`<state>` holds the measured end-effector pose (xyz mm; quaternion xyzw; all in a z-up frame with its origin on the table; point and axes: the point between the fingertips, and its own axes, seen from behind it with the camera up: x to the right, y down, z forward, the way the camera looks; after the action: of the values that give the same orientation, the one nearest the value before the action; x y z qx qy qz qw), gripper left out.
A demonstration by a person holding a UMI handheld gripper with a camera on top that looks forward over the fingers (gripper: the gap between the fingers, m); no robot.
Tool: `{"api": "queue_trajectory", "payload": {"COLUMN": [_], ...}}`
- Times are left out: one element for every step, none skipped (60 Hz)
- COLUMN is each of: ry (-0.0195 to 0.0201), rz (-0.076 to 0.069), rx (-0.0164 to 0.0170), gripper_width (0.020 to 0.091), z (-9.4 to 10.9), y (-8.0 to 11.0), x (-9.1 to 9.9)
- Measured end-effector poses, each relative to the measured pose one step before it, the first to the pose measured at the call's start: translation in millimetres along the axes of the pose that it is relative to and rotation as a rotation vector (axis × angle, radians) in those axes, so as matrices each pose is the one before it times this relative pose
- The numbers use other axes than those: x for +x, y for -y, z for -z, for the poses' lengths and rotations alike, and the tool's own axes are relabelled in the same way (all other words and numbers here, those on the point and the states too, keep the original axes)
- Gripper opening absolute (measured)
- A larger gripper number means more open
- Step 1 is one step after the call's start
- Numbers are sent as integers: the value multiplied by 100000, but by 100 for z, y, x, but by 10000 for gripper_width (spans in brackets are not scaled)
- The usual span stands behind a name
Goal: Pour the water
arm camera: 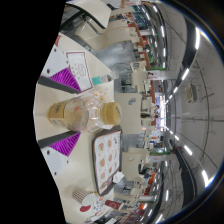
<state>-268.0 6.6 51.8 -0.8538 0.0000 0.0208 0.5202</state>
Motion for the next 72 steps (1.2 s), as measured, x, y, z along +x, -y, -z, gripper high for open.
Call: {"api": "queue_trajectory", "payload": {"ry": [-93,-236,-758,-1250,-370,-136,268,375,297,205,-49,-187,-429,-362,-501,-424,-174,112,57,194,453,561,551,438,378,465,640,807,947,1047,939,931,1217,1673,1873,1510,2075,1861,1991,1936,1770,1762,1926,1761,2160,2087,2011,1974,1468,1808,1285,1444,1247,1182,1141,1075,842,1010,841,859,857,792,891,1091,986,360,233,417,629,492,-30,-371], "rz": [-139,-136,-237,-120,6,-70,181,433,408,417,210,49,138,143,609,785,1032,1144,598,150,-195,-406,-381,-376,-465,-624,-806,-1100,-1391,-1772,-2090,-2415,-2841,-3349,-3989,-4171,-4936,-5076,-5416,-5540,-5477,-5252,-5267,-5218,-5819,-5913,-5757,-5630,-5565,-5667,-4916,-5185,-4873,-4664,-4624,-4489,-4387,-4646,-4459,-4615,-4669,-4577,-4394,-4268,-4402,-4521,-3651,-3498,-3358,-3152,-2925,-2571], "rx": [-369,-200,311,1058,808,267,-51,223,23,32,-37,47,312,372,332,234,-324,-521,-404,-345,-69,130,-6,-20,-13,144,317,465,495,234,321,469,502,376,312,473,396,267,127,140,342,377,212,274,159,238,295,260,145,80,341,168,225,156,95,196,274,172,127,115,171,321,184,-204,10,613,846,338,-300,343,991,933], "gripper_width": [701,650,598,547,504,501,495,487,483,462,461,445,431,429,400,400,398,378,376,379,378,378,379,379,378,380,378,379,380,378,379,379,378,377,376,376,374,376,375,375,375,375,376,376,376,378,378,376,377,376,376,376,377,376,376,377,377,376,376,376,375,376,375,374,374,375,374,374,374,374,376,375], "z": [-297,-195,-140,-108,-106,-76,-33,-36,12,9,29,40,116,97,6,24,0,6,-13,8,21,119,82,105,120,150,156,172,269,234,264,272,268,246,243,80,241,239,252,251,218,218,156,-60,212,181,148,127,136,142,-178,98,116,140,83,92,352,-50,47,74,39,122,89,104,107,735,-338,25,83,128,129,142], "y": [-187,-99,12,96,147,25,-43,58,-20,23,-19,5,57,45,62,64,-68,-110,-39,-7,87,139,156,178,205,282,368,412,350,470,538,607,651,652,657,661,723,746,724,728,761,773,783,515,732,767,762,713,612,724,534,772,731,711,676,684,523,708,635,606,622,683,635,518,590,576,828,543,403,588,693,599], "x": [2,43,166,312,47,23,-44,-62,-35,-1,40,53,39,115,95,72,24,-8,11,6,-45,33,-9,27,52,25,14,2,60,-6,42,70,14,-58,-88,-141,182,-30,-83,-44,14,2,6,-105,-22,-40,9,6,-351,28,302,157,177,167,216,194,-129,298,287,272,298,263,220,206,194,-113,463,313,211,228,315,357]}}
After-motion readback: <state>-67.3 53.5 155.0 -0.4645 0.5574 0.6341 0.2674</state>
